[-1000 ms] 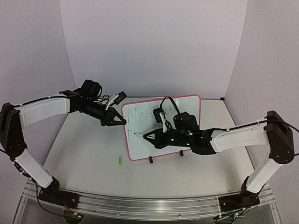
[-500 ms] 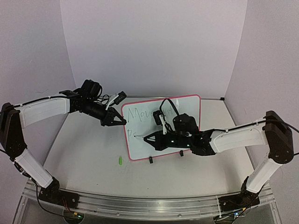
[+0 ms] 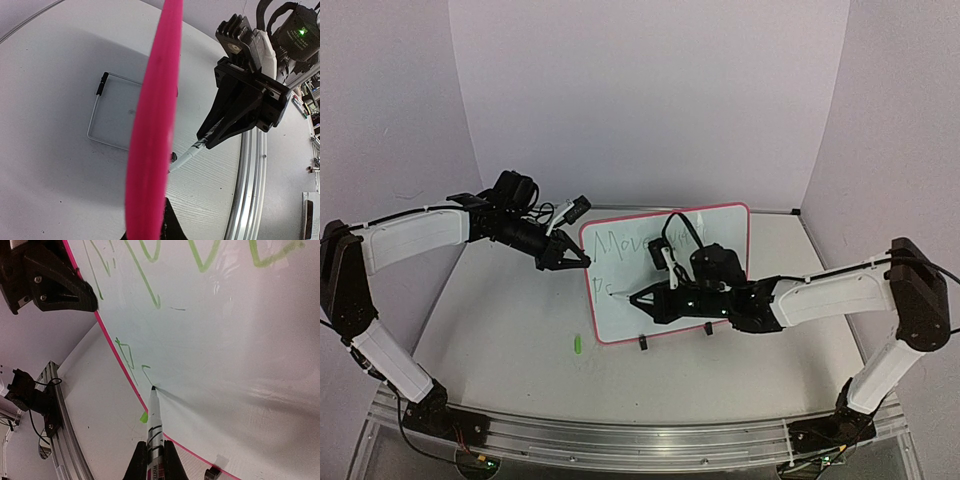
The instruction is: Write a sentence on the whiteboard
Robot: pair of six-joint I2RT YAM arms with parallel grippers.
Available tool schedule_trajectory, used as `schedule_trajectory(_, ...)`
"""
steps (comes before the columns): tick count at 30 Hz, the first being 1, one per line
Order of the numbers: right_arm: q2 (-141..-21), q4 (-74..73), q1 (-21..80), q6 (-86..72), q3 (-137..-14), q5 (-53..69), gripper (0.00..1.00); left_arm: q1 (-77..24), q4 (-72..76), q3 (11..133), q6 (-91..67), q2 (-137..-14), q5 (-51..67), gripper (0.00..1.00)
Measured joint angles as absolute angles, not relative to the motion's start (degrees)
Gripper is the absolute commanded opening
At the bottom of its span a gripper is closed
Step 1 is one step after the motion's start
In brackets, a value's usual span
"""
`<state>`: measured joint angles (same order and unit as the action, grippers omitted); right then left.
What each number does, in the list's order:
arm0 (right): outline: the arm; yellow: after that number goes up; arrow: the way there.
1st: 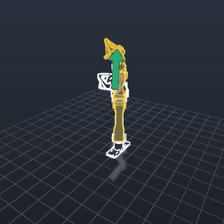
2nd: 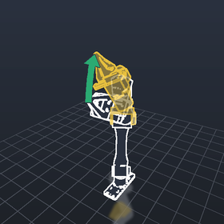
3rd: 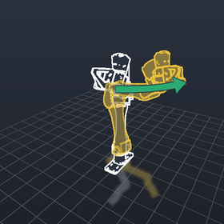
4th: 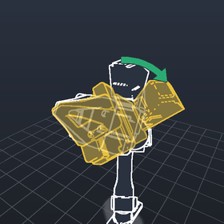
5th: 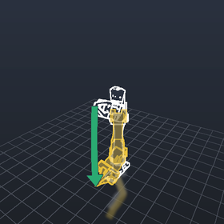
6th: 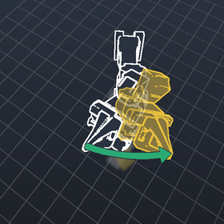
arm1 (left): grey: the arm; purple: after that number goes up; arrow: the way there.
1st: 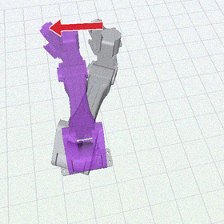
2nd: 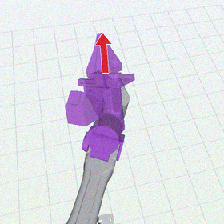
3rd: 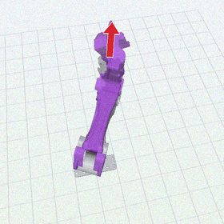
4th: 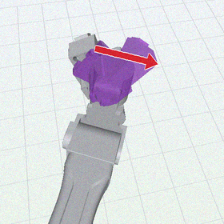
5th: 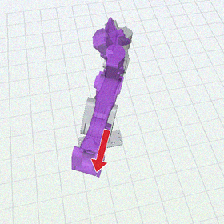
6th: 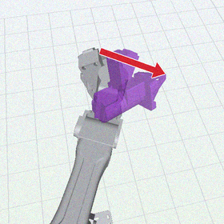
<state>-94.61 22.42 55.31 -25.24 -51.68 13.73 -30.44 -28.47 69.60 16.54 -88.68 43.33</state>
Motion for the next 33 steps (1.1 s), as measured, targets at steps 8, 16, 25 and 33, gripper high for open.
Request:
schedule_trajectory(8, -92.77, 21.74, 55.27, -24.26, -52.08, 11.90, 0.00, -30.44, -28.47, 69.60, 16.56, -88.68, 43.33, 0.00)
schedule_trajectory(16, -92.66, 21.71, 55.27, -23.80, -52.93, 11.60, 0.00, -30.44, -28.47, 69.60, 16.55, -88.68, 43.33, 0.00)
schedule_trajectory(25, -92.66, 21.82, 55.27, -24.12, -52.48, 11.53, 0.00, -30.44, -28.47, 69.60, 16.53, -88.68, 43.33, 0.00)
schedule_trajectory(33, -92.66, 21.80, 55.29, -24.98, -50.87, 11.64, 0.00, -30.44, -28.47, 69.60, 16.53, -88.68, 43.33, 0.00)
